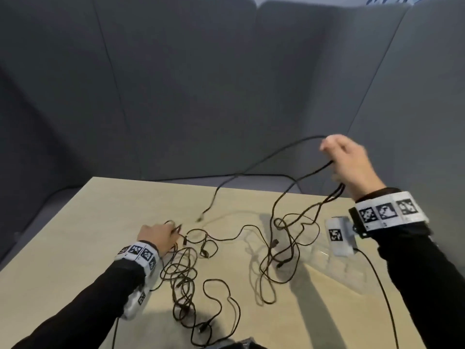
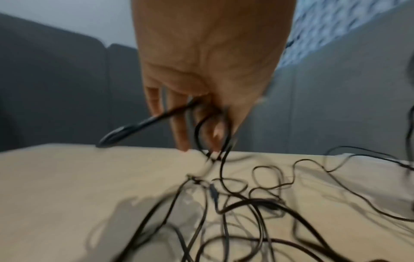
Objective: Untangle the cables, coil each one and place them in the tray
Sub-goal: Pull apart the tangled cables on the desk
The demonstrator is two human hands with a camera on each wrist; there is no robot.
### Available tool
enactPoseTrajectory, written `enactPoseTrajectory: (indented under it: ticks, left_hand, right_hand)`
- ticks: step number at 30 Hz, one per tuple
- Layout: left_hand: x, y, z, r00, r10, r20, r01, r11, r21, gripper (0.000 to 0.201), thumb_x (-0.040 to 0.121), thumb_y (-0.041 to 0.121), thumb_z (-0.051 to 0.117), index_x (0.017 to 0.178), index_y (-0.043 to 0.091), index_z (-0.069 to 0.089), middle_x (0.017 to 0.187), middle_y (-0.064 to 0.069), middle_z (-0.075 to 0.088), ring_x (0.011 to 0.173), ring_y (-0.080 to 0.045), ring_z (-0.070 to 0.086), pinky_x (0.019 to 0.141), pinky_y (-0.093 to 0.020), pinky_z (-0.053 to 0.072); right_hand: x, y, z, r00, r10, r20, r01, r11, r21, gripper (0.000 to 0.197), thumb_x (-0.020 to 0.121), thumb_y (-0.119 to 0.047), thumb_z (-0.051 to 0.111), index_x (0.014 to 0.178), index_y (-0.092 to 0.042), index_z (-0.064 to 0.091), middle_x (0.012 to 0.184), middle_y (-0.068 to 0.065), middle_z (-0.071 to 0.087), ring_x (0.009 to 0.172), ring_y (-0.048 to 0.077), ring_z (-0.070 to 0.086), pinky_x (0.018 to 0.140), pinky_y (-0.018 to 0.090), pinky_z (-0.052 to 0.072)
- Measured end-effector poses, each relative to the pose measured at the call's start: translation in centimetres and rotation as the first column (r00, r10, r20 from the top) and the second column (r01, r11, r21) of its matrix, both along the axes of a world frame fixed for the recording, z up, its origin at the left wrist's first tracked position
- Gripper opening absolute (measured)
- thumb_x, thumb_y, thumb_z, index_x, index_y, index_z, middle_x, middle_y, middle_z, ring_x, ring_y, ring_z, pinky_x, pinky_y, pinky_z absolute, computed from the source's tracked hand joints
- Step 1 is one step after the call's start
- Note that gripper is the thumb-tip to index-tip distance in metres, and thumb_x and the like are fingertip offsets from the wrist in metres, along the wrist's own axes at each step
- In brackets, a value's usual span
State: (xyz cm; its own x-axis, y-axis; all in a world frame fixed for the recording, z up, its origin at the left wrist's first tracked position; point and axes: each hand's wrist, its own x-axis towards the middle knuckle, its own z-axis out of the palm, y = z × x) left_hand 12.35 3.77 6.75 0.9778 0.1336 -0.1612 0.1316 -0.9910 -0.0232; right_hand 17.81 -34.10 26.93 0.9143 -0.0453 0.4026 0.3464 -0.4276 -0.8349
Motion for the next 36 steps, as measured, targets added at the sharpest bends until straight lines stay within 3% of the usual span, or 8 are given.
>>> enactPoseTrajectory:
  ticks: [4, 9, 17, 20, 24, 28, 33, 36]
  left_hand:
    - [0.1, 1.3, -1.5, 0.947, 0.028, -0.320, -0.047, 0.998, -0.050, 0.035, 0.089, 0.037, 0.045, 0.118, 0.021, 0.055, 0.125, -0.003, 0.060, 0.113, -0.022, 0.056, 0.101, -0.039, 0.040]
    - [1.0, -5.9, 4.1, 0.994, -0.107, 0.006, 0.107, 0.991, -0.082, 0.072, 0.083, 0.060, 0.049, 0.143, 0.026, 0.029, 0.147, 0.000, 0.038, 0.129, -0.023, 0.044, 0.108, -0.053, 0.020]
    - [-1.7, -18.4, 6.9, 0.901, -0.336, 0.276, 0.422, 0.520, -0.743, 0.144, 0.046, 0.068, 0.079, 0.143, 0.033, -0.022, 0.156, 0.008, 0.004, 0.143, -0.011, 0.010, 0.118, -0.038, 0.018]
    - [-1.6, -20.2, 6.2, 0.899, -0.148, 0.411, 0.424, 0.521, -0.741, 0.125, 0.053, 0.053, 0.084, 0.137, 0.036, -0.007, 0.130, 0.016, 0.036, 0.125, -0.003, 0.031, 0.113, -0.035, 0.024]
    - [-1.1, -20.4, 6.7, 0.874, 0.077, 0.481, 0.437, 0.311, -0.844, 0.065, 0.079, 0.017, 0.070, 0.118, 0.029, 0.019, 0.087, 0.002, 0.055, 0.078, -0.003, 0.055, 0.076, -0.019, 0.043]
    - [-1.2, -18.8, 9.2, 0.815, -0.051, 0.577, 0.542, 0.418, -0.729, 0.029, 0.088, 0.016, 0.063, 0.114, 0.019, 0.050, 0.076, 0.006, 0.045, 0.063, -0.003, 0.045, 0.061, -0.010, 0.038]
    - [-3.4, -20.8, 11.3, 0.806, -0.110, 0.581, 0.582, 0.319, -0.748, 0.012, 0.089, 0.015, 0.059, 0.095, 0.016, 0.048, 0.076, 0.007, 0.050, 0.059, -0.003, 0.041, 0.057, -0.013, 0.034]
    - [-4.2, -23.6, 11.3, 0.874, -0.138, 0.465, 0.484, 0.173, -0.858, 0.011, 0.091, 0.017, 0.053, 0.093, 0.016, 0.042, 0.079, 0.008, 0.056, 0.057, -0.002, 0.043, 0.058, -0.021, 0.036]
  right_hand:
    - [-1.0, -2.1, 3.7, 0.998, -0.038, 0.057, 0.020, 0.957, 0.289, 0.028, 0.098, -0.032, 0.043, 0.074, -0.027, 0.058, 0.059, -0.008, 0.031, 0.038, 0.001, 0.022, 0.036, 0.011, 0.018]
    - [-2.4, 0.4, 3.4, 0.995, 0.104, 0.007, -0.102, 0.954, 0.283, 0.025, 0.099, -0.026, 0.042, 0.084, -0.024, 0.061, 0.062, -0.006, 0.034, 0.044, 0.004, 0.023, 0.038, 0.015, 0.018]
    - [-4.1, 3.9, 2.2, 0.943, 0.328, -0.059, -0.247, 0.806, 0.538, 0.022, 0.101, -0.023, 0.037, 0.086, -0.020, 0.053, 0.066, -0.005, 0.037, 0.055, 0.010, 0.029, 0.046, 0.019, 0.023]
    - [-4.8, 3.3, 2.8, 0.930, 0.362, -0.060, -0.251, 0.748, 0.614, 0.021, 0.101, -0.023, 0.037, 0.088, -0.017, 0.052, 0.067, -0.004, 0.037, 0.055, 0.010, 0.029, 0.046, 0.019, 0.023]
    - [-5.4, 0.6, 2.6, 0.946, 0.311, -0.093, -0.205, 0.794, 0.572, 0.021, 0.101, -0.022, 0.037, 0.087, -0.016, 0.052, 0.066, -0.003, 0.035, 0.052, 0.010, 0.029, 0.046, 0.019, 0.023]
    - [-5.4, -2.5, -0.2, 0.971, 0.118, -0.207, -0.023, 0.911, 0.412, 0.010, 0.098, -0.028, 0.044, 0.099, -0.021, 0.051, 0.065, -0.006, 0.038, 0.051, 0.009, 0.029, 0.044, 0.019, 0.025]
    - [-7.8, -3.3, -5.7, 0.894, 0.276, -0.353, -0.332, 0.937, -0.107, 0.116, 0.045, -0.055, 0.080, 0.144, -0.032, 0.023, 0.091, -0.015, 0.042, 0.079, -0.002, 0.042, 0.071, 0.012, 0.036]
    - [-9.5, -1.1, -9.5, 0.796, 0.457, -0.397, -0.558, 0.808, -0.190, 0.122, 0.038, -0.053, 0.090, 0.140, -0.032, 0.028, 0.132, -0.014, 0.043, 0.124, -0.004, 0.041, 0.103, 0.020, 0.037]
